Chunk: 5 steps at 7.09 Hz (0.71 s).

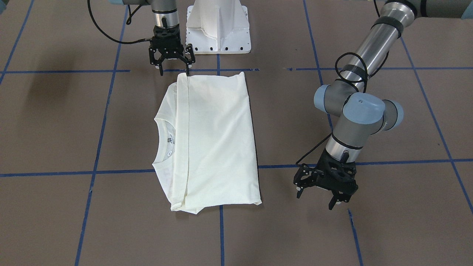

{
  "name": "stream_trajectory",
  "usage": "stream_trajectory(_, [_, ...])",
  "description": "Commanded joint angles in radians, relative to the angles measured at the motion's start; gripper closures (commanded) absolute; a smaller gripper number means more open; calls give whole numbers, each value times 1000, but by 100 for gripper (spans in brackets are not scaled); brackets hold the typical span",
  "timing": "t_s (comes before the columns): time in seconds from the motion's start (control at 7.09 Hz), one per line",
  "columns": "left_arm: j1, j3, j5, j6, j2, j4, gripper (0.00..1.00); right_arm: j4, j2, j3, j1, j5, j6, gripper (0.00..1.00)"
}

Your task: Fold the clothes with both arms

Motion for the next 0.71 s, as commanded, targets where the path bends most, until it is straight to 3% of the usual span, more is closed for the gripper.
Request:
stream_trajectory(0.0, [0,-2,0,1,7,-5,0,0,13,-16,-19,-50,-45,54])
stream_trajectory(0.14, [0,-2,0,1,9,-6,0,1,16,-28,-19,-68,-123,63])
stream_trajectory(0.56, [0,0,0,1,9,-6,0,1,16,-37,-19,-69,-133,62])
